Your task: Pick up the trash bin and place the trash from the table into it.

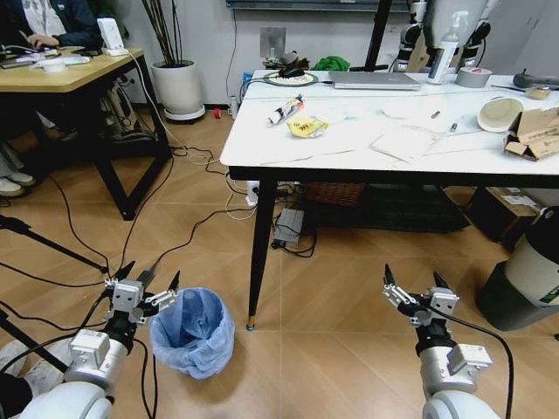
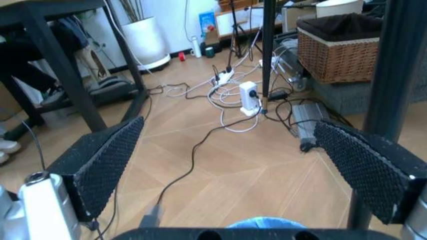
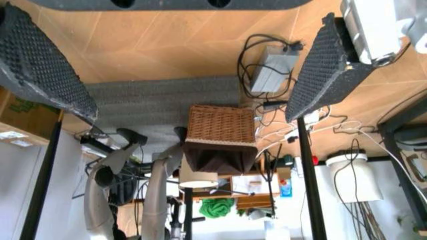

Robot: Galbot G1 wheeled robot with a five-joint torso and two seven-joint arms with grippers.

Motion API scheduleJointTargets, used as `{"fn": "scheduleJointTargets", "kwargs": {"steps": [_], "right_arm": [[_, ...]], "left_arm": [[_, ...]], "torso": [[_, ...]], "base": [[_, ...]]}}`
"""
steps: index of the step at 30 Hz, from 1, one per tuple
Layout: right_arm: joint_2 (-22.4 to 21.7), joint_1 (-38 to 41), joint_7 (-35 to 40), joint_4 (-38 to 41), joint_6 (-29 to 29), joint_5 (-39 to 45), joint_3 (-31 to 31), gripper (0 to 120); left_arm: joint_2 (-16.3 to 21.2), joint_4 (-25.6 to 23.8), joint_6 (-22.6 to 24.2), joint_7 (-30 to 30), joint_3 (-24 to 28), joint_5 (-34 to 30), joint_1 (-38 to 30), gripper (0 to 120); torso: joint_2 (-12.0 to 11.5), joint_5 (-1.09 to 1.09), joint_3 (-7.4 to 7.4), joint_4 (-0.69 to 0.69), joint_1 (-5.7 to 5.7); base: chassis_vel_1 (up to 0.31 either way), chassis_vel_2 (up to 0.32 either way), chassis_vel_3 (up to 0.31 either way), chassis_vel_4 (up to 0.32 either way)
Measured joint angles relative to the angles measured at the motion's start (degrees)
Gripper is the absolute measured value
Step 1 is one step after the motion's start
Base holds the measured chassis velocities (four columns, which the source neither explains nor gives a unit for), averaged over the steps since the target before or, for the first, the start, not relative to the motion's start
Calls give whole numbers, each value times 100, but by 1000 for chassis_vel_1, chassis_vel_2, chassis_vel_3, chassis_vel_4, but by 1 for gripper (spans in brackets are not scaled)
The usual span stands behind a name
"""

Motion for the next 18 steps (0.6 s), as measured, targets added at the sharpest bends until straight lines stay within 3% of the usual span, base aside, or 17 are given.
{"fn": "scheduleJointTargets", "kwargs": {"steps": [18], "right_arm": [[2,90,23,-94,-3,-8,8,100]], "left_arm": [[-17,146,9,-3,27,62,4,100]], "torso": [[-398,0,-303,0,-95]], "base": [[0,0,0,0]]}}
